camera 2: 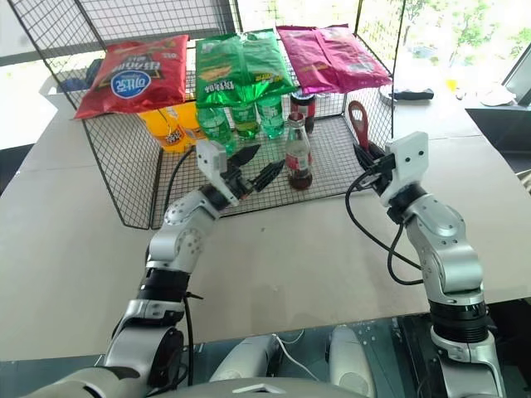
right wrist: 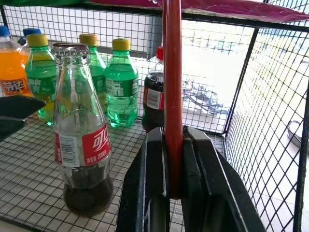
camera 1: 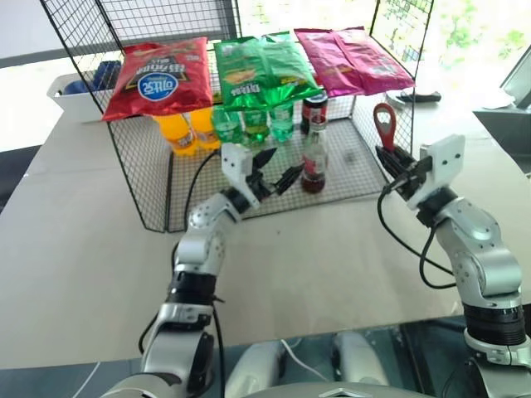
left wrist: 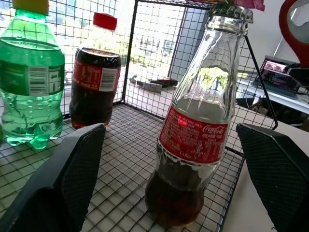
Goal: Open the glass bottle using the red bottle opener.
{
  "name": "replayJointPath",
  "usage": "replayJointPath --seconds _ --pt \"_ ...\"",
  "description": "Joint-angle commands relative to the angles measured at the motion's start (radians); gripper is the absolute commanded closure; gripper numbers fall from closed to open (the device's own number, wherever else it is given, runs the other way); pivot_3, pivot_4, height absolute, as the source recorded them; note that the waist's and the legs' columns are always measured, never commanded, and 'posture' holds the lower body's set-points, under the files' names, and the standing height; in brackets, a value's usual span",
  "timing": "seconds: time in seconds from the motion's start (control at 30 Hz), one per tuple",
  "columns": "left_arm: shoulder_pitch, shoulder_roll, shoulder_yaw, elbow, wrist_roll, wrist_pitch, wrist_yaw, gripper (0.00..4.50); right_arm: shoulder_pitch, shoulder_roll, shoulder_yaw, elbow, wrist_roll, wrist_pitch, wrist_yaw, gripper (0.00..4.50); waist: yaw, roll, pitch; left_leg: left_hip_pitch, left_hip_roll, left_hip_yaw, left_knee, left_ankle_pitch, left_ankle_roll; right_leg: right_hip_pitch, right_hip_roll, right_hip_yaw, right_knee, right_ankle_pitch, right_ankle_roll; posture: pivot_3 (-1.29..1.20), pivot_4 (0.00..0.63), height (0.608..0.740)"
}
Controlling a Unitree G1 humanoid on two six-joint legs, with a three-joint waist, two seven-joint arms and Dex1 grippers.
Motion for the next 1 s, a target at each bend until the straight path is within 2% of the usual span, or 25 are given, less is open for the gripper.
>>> replayJointPath --seconds 0.03,0.53,0.9,0.93,1.0 --pt "-0.079 -0.039 -0.013 0.081 0.006 -0.062 -0.054 0.02 0.01 0.025 -0.005 -0.035 -0.009 -0.018 -0.028 4.5 0.0 0.0 0.0 0.0 0.0 0.0 0.0 0.0 0.0 0.0 0.0 0.0 0.0 0.0 0.0 0.0 0.15 0.74" --pt "-0.277 -0.088 -0.035 0.452 0.16 -0.252 -0.05 0.02 0.01 0.056 0.007 -0.071 -0.044 -0.023 -0.069 4.5 0.001 0.0 0.0 0.0 0.0 0.0 0.001 0.0 0.0 0.0 0.0 0.0 0.001 0.0 0.0 0.0 0.15 0.74" --pt "-0.308 -0.12 -0.018 0.53 0.169 -0.293 -0.05 0.02 0.034 0.098 0.096 -0.074 -0.116 -0.077 -0.069 4.5 -0.012 0.0 0.0 0.0 0.0 -0.001 0.001 0.0 0.0 -0.001 0.0 0.0 0.001 0.0 0.0 0.0 0.15 0.74" --pt "-0.308 -0.122 -0.015 0.531 0.167 -0.292 -0.048 0.54 0.033 0.1 0.099 -0.072 -0.119 -0.08 -0.07 4.5 -0.012 0.0 0.0 0.0 0.0 -0.001 0.002 0.0 0.0 -0.001 0.0 0.0 0.001 0.0 0.0 0.0 0.15 0.74" --pt "-0.3 -0.122 -0.017 0.519 0.169 -0.292 -0.057 1.26 0.033 0.104 0.102 -0.071 -0.125 -0.084 -0.069 4.5 -0.015 0.0 0.0 0.0 0.0 -0.001 0.002 0.0 0.0 -0.001 0.0 0.0 0.002 0.0 0.0 0.0 0.15 0.74"
